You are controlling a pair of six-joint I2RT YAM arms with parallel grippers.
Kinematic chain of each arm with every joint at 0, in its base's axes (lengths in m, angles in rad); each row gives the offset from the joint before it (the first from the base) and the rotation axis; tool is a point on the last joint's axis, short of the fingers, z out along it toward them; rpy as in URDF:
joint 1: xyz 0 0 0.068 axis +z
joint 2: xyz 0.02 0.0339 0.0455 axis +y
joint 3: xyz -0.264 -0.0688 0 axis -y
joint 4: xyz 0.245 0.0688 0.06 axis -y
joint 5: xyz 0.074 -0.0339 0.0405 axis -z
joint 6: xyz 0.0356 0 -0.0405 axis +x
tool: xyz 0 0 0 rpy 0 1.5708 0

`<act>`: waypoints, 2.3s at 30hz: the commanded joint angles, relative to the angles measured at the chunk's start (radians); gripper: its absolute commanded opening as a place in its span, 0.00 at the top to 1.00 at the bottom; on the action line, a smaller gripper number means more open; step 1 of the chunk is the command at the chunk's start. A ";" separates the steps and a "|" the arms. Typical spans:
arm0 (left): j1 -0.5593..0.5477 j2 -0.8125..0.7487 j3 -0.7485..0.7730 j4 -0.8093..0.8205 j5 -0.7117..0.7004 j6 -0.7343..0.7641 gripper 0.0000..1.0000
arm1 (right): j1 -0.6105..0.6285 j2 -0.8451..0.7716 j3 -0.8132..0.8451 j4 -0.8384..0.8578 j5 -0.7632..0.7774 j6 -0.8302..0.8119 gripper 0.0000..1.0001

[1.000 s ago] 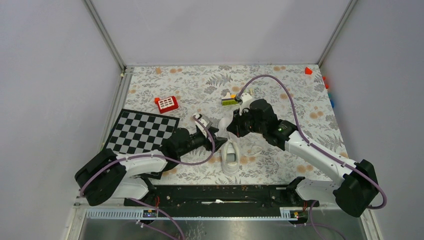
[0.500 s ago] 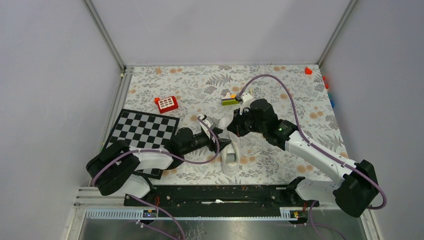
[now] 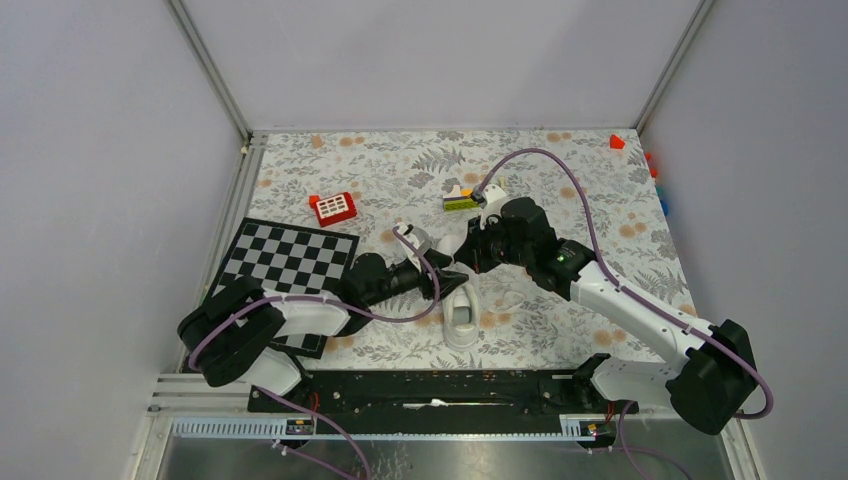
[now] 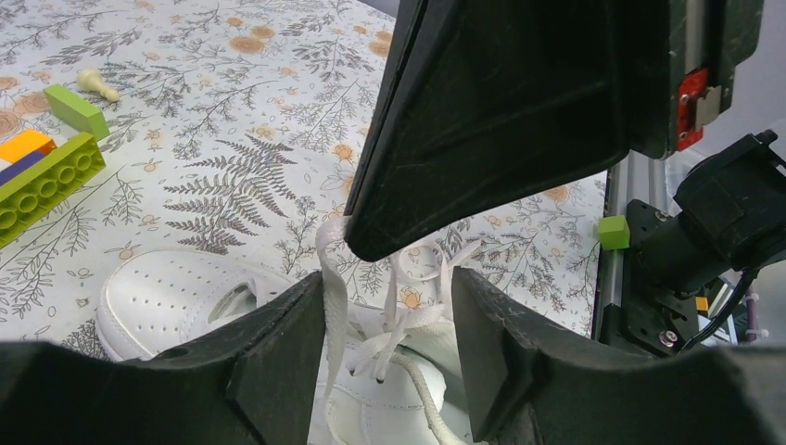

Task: Tie the shoes
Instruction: Wrap the shoelace around the shoelace.

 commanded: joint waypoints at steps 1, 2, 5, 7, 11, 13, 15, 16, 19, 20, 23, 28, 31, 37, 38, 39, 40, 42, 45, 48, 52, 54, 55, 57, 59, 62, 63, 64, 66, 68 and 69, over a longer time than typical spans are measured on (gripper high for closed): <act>0.003 -0.068 0.016 0.015 -0.028 -0.009 0.45 | -0.010 -0.013 0.030 0.002 -0.006 -0.004 1.00; 0.002 -0.103 0.016 -0.034 -0.051 -0.006 0.45 | -0.009 -0.013 0.031 -0.003 -0.010 -0.008 1.00; 0.003 -0.189 0.032 -0.216 -0.107 -0.001 0.43 | -0.010 -0.013 0.032 -0.008 -0.031 -0.011 1.00; 0.003 -0.219 0.041 -0.286 -0.108 0.004 0.42 | -0.010 -0.009 0.037 -0.009 -0.048 -0.009 1.00; 0.003 -0.225 0.037 -0.315 -0.108 -0.022 0.40 | -0.010 0.003 0.050 -0.007 -0.065 0.000 1.00; 0.001 -0.212 0.046 -0.321 -0.097 -0.038 0.42 | -0.010 0.005 0.052 -0.003 -0.067 0.006 1.00; 0.000 -0.194 0.055 -0.320 -0.085 -0.055 0.45 | -0.010 0.008 0.054 -0.001 -0.069 0.009 1.00; -0.002 -0.185 0.061 -0.318 -0.079 -0.063 0.46 | -0.009 0.008 0.055 -0.001 -0.071 0.011 1.00; -0.013 -0.160 0.064 -0.288 -0.090 -0.067 0.47 | -0.010 0.007 0.059 -0.002 -0.073 0.010 1.00; -0.014 -0.162 0.060 -0.279 -0.096 -0.060 0.48 | -0.010 0.006 0.059 -0.002 -0.072 0.010 1.00; -0.015 -0.213 0.030 -0.285 -0.153 -0.023 0.48 | -0.009 0.005 0.064 -0.009 -0.063 0.009 1.00; -0.005 -0.348 -0.055 -0.325 -0.258 0.098 0.37 | -0.009 0.001 0.070 -0.017 -0.061 0.008 1.00; 0.002 -0.343 -0.080 -0.296 -0.240 0.159 0.28 | -0.009 -0.003 0.069 -0.018 -0.060 0.006 1.00; 0.002 -0.221 -0.084 -0.112 -0.125 0.219 0.22 | -0.011 -0.006 0.067 -0.021 -0.062 0.009 1.00; 0.003 -0.202 -0.084 -0.085 -0.124 0.221 0.21 | -0.010 -0.006 0.066 -0.023 -0.061 0.010 1.00; 0.002 -0.178 -0.087 -0.050 -0.128 0.223 0.19 | -0.010 -0.006 0.069 -0.024 -0.063 0.010 1.00; 0.003 -0.165 -0.092 -0.019 -0.133 0.223 0.18 | -0.009 -0.005 0.070 -0.025 -0.063 0.009 1.00; 0.003 -0.148 -0.108 0.055 -0.132 0.219 0.15 | -0.009 -0.001 0.072 -0.029 -0.065 0.009 1.00; 0.003 -0.124 -0.108 0.094 -0.110 0.202 0.14 | -0.010 0.001 0.074 -0.030 -0.066 0.006 1.00; 0.003 -0.092 -0.107 0.154 -0.086 0.155 0.13 | -0.009 0.005 0.078 -0.029 -0.067 0.008 1.00; 0.002 -0.041 -0.087 0.204 -0.043 0.103 0.13 | -0.009 0.010 0.079 -0.026 -0.069 0.012 1.00; 0.001 -0.021 -0.077 0.218 -0.030 0.090 0.13 | -0.010 0.013 0.081 -0.026 -0.071 0.012 1.00; 0.001 -0.016 -0.077 0.231 -0.026 0.083 0.13 | -0.009 0.013 0.083 -0.029 -0.071 0.012 1.00; 0.001 -0.013 -0.079 0.247 -0.019 0.071 0.13 | -0.011 0.013 0.085 -0.032 -0.070 0.010 1.00; -0.002 -0.015 -0.078 0.247 -0.020 0.067 0.13 | -0.010 0.014 0.086 -0.033 -0.067 0.008 1.00; -0.017 -0.011 -0.070 0.242 -0.040 0.067 0.13 | -0.010 0.015 0.089 -0.033 -0.068 0.010 1.00; -0.024 -0.004 -0.065 0.240 -0.051 0.069 0.13 | -0.009 0.016 0.090 -0.032 -0.066 0.011 1.00; -0.028 0.004 -0.059 0.240 -0.061 0.069 0.13 | -0.010 0.018 0.089 -0.033 -0.067 0.012 1.00; -0.034 0.021 -0.049 0.244 -0.071 0.065 0.13 | -0.009 0.021 0.092 -0.031 -0.067 0.014 1.00; -0.040 0.035 -0.045 0.263 -0.085 0.057 0.13 | -0.009 0.024 0.094 -0.029 -0.069 0.017 1.00; -0.041 0.040 -0.044 0.274 -0.093 0.051 0.14 | -0.009 0.025 0.095 -0.029 -0.070 0.017 1.00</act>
